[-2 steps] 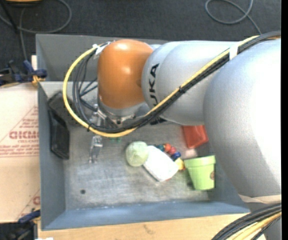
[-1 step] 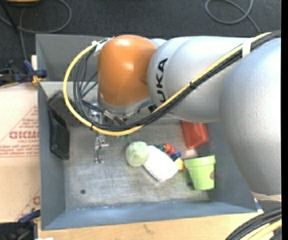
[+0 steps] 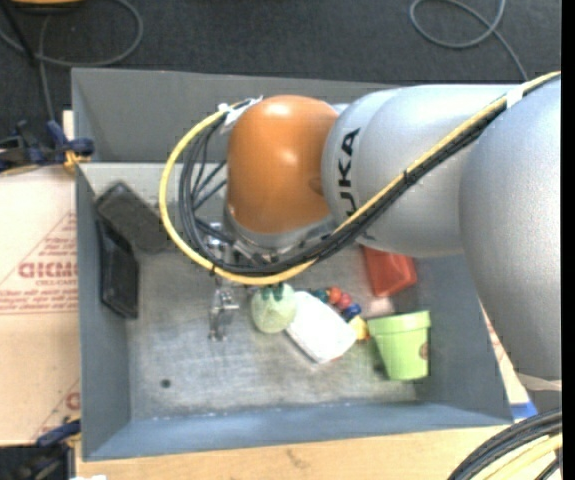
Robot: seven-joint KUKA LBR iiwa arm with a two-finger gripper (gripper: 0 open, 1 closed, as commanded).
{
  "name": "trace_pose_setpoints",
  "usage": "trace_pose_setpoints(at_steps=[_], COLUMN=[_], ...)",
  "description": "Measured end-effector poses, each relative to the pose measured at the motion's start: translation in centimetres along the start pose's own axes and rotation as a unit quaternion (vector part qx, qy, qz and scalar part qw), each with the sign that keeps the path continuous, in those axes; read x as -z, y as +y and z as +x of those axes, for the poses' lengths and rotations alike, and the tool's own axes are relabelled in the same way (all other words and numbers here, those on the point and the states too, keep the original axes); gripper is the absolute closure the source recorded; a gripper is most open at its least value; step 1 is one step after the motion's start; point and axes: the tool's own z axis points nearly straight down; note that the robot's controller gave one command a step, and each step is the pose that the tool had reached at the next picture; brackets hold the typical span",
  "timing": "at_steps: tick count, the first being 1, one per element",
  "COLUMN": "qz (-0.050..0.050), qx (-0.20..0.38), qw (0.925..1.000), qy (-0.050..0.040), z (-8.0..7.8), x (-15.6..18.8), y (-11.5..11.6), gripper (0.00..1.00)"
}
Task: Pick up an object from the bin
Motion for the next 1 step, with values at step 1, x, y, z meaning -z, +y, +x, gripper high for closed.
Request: trace_pose_setpoints(at_steps=[1], qz=[0.001], qx=[0.099], qw=[0.9950], qy=[0.0031], z=[-0.69], x=[-0.96], y=[-4.36], gripper=[0.00])
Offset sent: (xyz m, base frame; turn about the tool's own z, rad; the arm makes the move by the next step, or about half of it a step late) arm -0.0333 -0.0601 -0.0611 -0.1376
